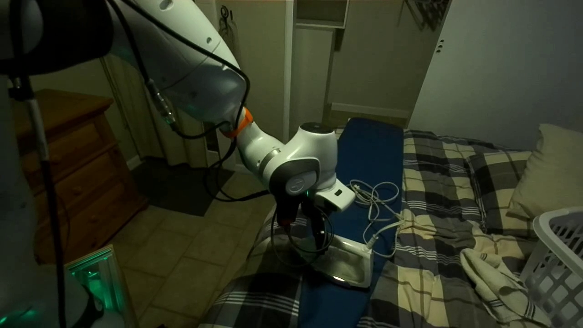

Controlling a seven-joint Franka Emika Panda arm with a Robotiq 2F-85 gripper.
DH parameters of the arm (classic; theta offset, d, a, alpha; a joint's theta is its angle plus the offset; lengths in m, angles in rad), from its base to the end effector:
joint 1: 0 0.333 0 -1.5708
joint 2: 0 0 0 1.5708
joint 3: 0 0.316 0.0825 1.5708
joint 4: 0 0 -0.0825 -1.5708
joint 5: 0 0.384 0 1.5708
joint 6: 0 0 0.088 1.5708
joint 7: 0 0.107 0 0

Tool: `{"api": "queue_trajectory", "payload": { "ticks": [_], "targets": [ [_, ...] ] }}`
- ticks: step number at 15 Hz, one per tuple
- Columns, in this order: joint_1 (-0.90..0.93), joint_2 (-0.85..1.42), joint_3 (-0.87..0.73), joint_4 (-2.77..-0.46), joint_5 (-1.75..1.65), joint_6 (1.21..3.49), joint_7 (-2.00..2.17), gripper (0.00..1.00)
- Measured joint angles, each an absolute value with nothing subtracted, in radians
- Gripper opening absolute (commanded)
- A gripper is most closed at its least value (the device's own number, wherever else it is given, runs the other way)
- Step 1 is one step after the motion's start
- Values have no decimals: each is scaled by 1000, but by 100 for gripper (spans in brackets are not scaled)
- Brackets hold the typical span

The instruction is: Put the iron in an upright position

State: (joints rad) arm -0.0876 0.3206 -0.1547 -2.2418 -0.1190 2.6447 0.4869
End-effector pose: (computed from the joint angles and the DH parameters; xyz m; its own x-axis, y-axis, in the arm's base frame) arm 0.5382 -0.1304 0.2331 0.8118 -0.5712 0.1213 -0.5806 -0.8116 0.0642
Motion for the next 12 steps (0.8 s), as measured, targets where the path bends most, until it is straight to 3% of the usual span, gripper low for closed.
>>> {"api": "queue_trajectory", "payload": {
  "ticks": [7,12],
  "targets": [
    [-53,365,-179,-2203,-112,2644,495,24],
    [-42,370,-194,-2193,-111,2642,505,18]
  ]
}}
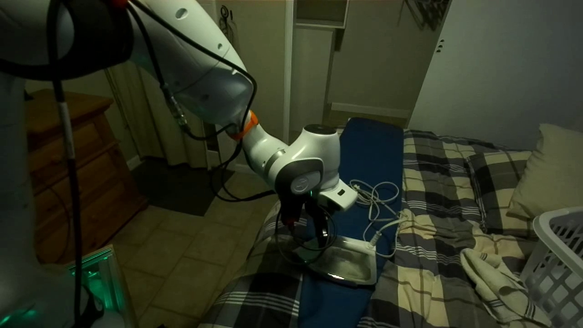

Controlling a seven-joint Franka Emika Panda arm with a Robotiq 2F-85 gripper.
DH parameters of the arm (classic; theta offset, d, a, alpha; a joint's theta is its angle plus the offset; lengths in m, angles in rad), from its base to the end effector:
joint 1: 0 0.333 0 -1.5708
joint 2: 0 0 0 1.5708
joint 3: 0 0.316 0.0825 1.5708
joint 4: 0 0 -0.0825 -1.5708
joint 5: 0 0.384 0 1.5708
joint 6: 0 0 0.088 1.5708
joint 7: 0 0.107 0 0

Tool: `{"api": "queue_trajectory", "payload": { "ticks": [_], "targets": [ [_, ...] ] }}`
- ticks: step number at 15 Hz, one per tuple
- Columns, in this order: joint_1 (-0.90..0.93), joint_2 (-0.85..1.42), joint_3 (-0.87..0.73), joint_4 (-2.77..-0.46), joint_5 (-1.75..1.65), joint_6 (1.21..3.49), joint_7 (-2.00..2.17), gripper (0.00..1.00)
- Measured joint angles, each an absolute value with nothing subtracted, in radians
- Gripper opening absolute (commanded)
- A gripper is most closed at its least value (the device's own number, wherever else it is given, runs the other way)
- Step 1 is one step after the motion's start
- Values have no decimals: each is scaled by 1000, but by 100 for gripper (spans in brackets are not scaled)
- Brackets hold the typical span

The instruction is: Put the iron in an upright position

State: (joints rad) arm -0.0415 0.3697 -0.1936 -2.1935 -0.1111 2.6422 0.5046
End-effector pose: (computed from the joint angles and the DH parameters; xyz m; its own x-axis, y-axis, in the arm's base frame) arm 0.5519 -0.1295 0.2252 0.8051 -0.5790 0.1288 -0.5903 -0.8035 0.0775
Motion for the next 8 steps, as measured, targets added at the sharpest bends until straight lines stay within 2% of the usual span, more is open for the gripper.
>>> {"api": "queue_trajectory", "payload": {
  "ticks": [8],
  "targets": [
    [-48,372,-196,-2164,-41,2558,469,18]
  ]
}}
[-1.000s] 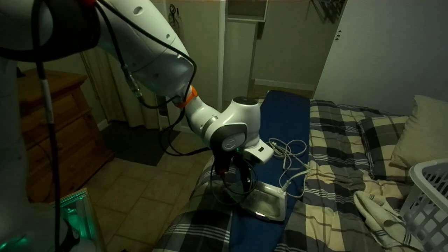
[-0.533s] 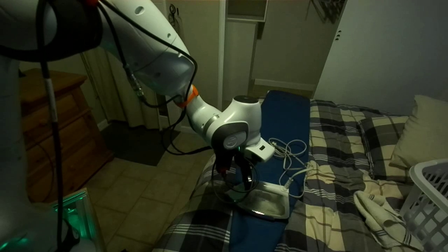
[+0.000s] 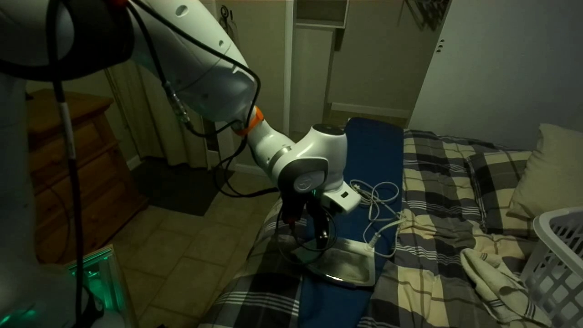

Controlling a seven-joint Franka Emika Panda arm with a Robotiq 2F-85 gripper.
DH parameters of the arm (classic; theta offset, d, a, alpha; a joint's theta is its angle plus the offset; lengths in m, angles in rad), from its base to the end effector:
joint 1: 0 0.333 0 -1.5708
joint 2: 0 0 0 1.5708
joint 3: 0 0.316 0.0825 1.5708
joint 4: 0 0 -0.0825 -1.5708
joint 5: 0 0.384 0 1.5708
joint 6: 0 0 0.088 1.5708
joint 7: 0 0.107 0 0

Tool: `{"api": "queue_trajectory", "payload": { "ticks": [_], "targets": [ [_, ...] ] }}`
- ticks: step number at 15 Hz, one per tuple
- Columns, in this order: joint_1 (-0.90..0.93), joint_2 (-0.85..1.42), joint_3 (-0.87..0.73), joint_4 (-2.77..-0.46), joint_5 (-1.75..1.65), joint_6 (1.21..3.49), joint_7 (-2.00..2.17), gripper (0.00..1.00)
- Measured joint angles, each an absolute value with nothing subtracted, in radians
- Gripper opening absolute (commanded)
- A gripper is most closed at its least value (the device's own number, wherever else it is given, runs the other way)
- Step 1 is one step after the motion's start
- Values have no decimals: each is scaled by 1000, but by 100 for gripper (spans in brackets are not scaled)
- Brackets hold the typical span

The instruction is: Put the iron in an upright position

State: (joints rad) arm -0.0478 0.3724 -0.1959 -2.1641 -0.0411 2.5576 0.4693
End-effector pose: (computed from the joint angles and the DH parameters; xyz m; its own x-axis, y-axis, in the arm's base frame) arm 0.5524 -0.1368 0.2272 0.7868 -0.6138 0.0647 -0.6172 -0.7834 0.0729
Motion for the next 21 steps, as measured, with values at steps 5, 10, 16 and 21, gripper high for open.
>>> {"api": "queue_trajectory", "payload": {
  "ticks": [5,10,16,21],
  "targets": [
    [-66,373,-197,-2151,-11,2533,417,69],
    [-69,377,-196,-2152,-12,2621,379,99],
    [-53,398,-213,-2157,-41,2673,361,55],
    [-16,425,-268,-2157,-107,2665,386,21]
  ]
}}
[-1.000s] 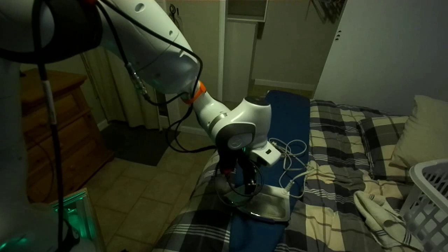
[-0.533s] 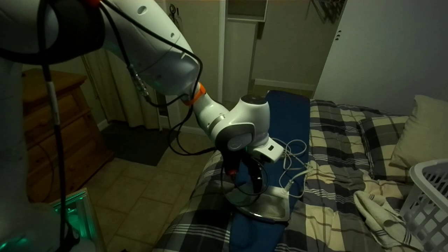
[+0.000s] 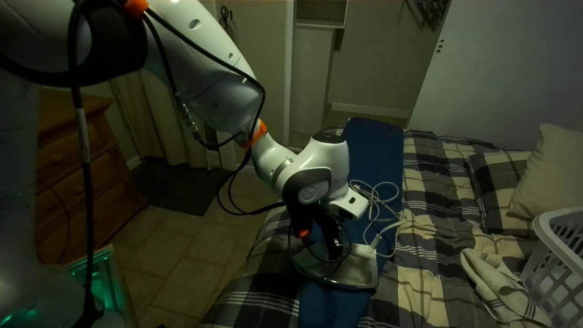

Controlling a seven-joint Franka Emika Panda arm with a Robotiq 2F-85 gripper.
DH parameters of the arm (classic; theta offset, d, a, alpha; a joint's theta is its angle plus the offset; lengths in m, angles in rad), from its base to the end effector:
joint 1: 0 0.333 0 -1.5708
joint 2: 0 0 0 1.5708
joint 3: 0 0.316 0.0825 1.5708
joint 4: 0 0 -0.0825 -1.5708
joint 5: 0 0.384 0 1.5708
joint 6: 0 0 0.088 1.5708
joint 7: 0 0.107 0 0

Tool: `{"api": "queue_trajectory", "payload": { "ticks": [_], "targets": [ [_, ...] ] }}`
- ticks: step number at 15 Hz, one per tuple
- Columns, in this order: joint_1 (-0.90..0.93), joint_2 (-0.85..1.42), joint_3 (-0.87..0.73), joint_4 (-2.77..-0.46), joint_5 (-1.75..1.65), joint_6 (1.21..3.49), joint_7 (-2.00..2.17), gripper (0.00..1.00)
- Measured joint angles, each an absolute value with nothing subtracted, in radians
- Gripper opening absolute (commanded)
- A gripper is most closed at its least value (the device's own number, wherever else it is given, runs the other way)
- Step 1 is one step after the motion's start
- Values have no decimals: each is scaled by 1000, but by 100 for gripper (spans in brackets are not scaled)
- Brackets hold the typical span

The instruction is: Put the iron in an upright position

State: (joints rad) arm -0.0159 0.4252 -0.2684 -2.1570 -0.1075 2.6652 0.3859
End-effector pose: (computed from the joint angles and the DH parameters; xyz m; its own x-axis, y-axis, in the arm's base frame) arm 0.5551 -0.1588 0.2139 0.8494 -0.5091 0.1392 -0.5250 -0.8422 0.1232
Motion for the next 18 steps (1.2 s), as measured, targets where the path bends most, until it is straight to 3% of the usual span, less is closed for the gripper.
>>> {"api": "queue_trajectory", "payload": {
  "ticks": [3,6,18],
  "targets": [
    [-15,426,-275,-2152,-106,2624,393,6],
    [-26,426,-270,-2137,-75,2538,393,0],
    [-145,454,-212,-1964,249,2172,405,0]
  ]
}}
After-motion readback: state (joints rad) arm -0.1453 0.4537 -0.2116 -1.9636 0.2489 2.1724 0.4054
